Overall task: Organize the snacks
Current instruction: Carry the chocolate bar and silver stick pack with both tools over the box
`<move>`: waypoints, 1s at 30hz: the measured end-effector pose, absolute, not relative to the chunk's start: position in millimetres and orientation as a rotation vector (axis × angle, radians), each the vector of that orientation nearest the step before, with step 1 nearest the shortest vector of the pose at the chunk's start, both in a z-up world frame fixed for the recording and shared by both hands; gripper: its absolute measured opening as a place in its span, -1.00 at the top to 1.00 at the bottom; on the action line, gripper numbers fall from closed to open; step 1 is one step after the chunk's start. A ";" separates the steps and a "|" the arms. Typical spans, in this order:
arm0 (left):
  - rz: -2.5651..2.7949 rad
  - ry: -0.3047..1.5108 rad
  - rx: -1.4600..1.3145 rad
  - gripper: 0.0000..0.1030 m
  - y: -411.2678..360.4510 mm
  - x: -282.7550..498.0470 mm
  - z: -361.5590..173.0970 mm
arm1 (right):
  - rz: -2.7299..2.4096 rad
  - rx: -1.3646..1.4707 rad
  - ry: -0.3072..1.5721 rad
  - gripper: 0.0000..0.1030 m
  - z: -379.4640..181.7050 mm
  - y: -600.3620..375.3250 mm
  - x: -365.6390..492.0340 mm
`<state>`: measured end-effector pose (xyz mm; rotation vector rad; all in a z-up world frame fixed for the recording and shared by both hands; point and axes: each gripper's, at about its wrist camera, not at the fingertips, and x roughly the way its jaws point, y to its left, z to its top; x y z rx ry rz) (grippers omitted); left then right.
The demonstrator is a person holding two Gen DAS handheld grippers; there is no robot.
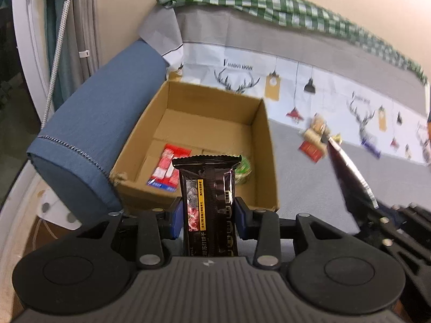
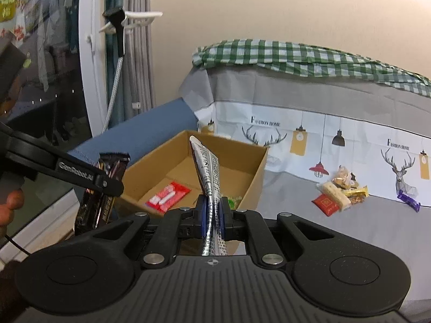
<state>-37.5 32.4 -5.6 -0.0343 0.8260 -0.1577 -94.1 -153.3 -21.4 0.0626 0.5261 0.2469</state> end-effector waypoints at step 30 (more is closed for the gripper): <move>-0.076 0.839 -0.062 0.17 62.5 82.3 -23.1 | 0.238 0.085 0.635 0.82 -51.5 -126.5 17.1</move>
